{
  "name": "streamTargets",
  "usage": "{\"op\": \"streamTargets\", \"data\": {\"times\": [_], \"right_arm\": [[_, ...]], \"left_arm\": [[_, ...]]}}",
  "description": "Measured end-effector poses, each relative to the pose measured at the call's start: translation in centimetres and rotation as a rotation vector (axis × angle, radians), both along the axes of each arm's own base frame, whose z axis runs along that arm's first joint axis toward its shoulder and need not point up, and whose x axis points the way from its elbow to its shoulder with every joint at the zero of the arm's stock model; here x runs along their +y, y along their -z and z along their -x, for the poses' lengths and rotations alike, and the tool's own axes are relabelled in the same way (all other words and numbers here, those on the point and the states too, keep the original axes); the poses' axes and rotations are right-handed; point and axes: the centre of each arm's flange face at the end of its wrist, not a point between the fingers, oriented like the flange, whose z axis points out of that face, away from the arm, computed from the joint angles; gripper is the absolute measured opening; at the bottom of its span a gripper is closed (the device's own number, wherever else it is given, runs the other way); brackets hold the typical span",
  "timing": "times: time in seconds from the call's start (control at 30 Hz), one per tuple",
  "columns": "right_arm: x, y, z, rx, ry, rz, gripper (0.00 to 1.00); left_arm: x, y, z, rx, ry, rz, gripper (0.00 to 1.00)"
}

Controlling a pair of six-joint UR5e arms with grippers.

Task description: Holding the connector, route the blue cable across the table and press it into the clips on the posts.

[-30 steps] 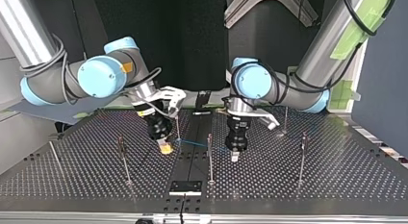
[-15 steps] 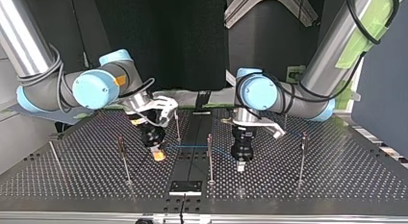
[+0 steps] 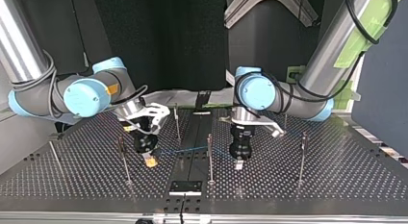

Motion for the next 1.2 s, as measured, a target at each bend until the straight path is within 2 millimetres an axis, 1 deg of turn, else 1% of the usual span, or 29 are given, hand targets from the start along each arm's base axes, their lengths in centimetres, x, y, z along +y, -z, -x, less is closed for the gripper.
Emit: {"op": "streamTargets", "data": {"times": [0.07,0.1,0.13,0.17,0.2,0.23,0.27,0.3,0.33,0.5,0.6,0.73,0.83,1.07,1.2], "right_arm": [[-0.1,0.0,0.1,0.000,0.000,0.000,0.00],[-0.1,0.0,0.1,0.000,0.000,0.000,0.00],[-0.1,0.0,0.1,0.000,0.000,0.000,0.00],[-0.1,0.0,0.1,0.000,-0.001,-0.001,0.00],[-0.1,0.0,0.1,0.000,-0.002,-0.001,0.00],[-0.1,0.0,0.1,0.000,-0.004,-0.001,0.00],[-0.1,0.0,0.1,0.000,-0.005,-0.001,0.00],[-0.1,0.1,0.1,0.001,-0.007,-0.001,0.00],[0.0,0.1,0.0,0.001,-0.008,-0.002,0.00],[0.0,0.1,0.0,0.001,-0.011,-0.002,0.00],[0.0,0.1,0.0,0.001,-0.011,-0.003,0.00],[0.0,0.1,0.0,0.002,-0.011,-0.003,0.00],[0.0,0.1,0.0,0.002,-0.011,-0.004,0.00],[0.0,0.1,0.1,0.003,-0.011,-0.005,0.00],[0.0,0.1,0.0,0.003,-0.011,-0.006,0.00]], "left_arm": [[0.0,0.1,0.1,0.006,0.001,-0.002,0.19],[0.0,0.1,0.1,0.010,0.001,-0.003,0.19],[0.0,0.1,0.2,0.015,0.001,-0.004,0.35],[-0.1,0.2,0.2,0.020,0.001,-0.005,0.47],[0.0,0.2,0.3,0.024,0.000,-0.007,0.47],[-0.1,0.2,0.4,0.031,0.000,-0.010,0.66],[-0.1,0.2,0.5,0.035,0.000,-0.014,0.89],[-0.1,0.2,0.6,0.039,0.000,-0.018,0.89],[-0.1,0.2,0.7,0.045,0.000,-0.024,1.00],[0.0,-0.7,1.5,0.059,-0.009,-0.037,1.00],[0.1,-1.6,2.2,0.063,-0.024,-0.038,1.00],[0.0,-3.3,3.7,0.068,-0.042,-0.043,1.00],[-0.5,-3.9,4.9,0.079,-0.035,-0.058,1.00],[-1.3,-3.4,7.8,0.136,-0.007,-0.087,1.00],[-1.5,-2.2,9.1,0.186,0.008,-0.102,1.00]]}}
